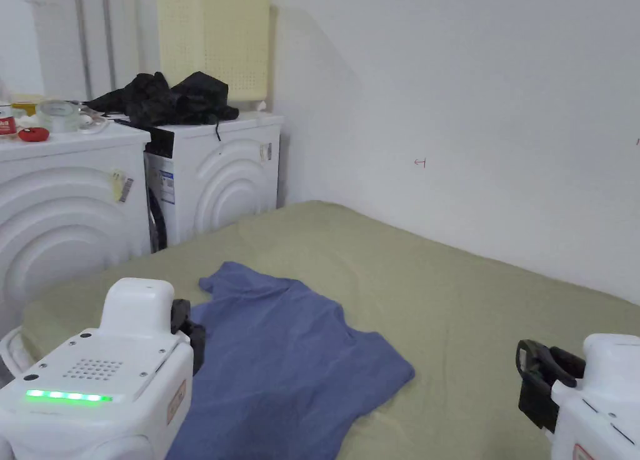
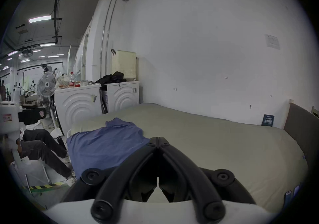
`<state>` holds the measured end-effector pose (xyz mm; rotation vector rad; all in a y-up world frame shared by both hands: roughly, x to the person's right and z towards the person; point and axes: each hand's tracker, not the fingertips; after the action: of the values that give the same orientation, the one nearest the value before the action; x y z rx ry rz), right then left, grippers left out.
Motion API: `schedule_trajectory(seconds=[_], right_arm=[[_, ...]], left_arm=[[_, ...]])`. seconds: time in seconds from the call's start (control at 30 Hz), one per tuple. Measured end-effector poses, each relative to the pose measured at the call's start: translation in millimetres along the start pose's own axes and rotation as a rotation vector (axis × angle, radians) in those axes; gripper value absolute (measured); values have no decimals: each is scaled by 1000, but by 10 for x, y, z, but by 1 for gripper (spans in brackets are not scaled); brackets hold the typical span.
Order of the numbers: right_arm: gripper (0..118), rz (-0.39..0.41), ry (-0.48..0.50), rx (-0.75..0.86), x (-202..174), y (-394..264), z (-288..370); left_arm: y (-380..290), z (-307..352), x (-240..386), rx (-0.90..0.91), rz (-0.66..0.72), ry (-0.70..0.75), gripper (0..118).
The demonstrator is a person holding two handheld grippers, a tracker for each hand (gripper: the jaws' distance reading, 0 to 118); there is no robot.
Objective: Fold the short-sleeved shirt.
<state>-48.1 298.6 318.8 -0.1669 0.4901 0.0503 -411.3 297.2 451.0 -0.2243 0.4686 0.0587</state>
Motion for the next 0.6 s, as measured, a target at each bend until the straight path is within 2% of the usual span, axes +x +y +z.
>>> schedule_trajectory(seconds=[0.17,0.2,0.27,0.3,0.5,0.6], right_arm=[[0,43,-25,-18,234,-88,67],[0,45,-36,-25,311,-107,94],[0,58,-76,-38,460,-149,151],[0,61,-95,-47,549,-171,191],[0,61,-211,-121,971,-384,487],[0,22,-250,-188,1137,-571,577]], left_arm=[[305,-806,241,-134,-85,-244,4],[376,-1044,313,-164,-102,-284,15],[481,-1514,441,-249,-109,-374,95],[513,-1818,521,-330,-113,-438,115],[80,-3141,1144,-676,-261,-494,118],[-346,-3628,1349,-809,-237,-464,118]])
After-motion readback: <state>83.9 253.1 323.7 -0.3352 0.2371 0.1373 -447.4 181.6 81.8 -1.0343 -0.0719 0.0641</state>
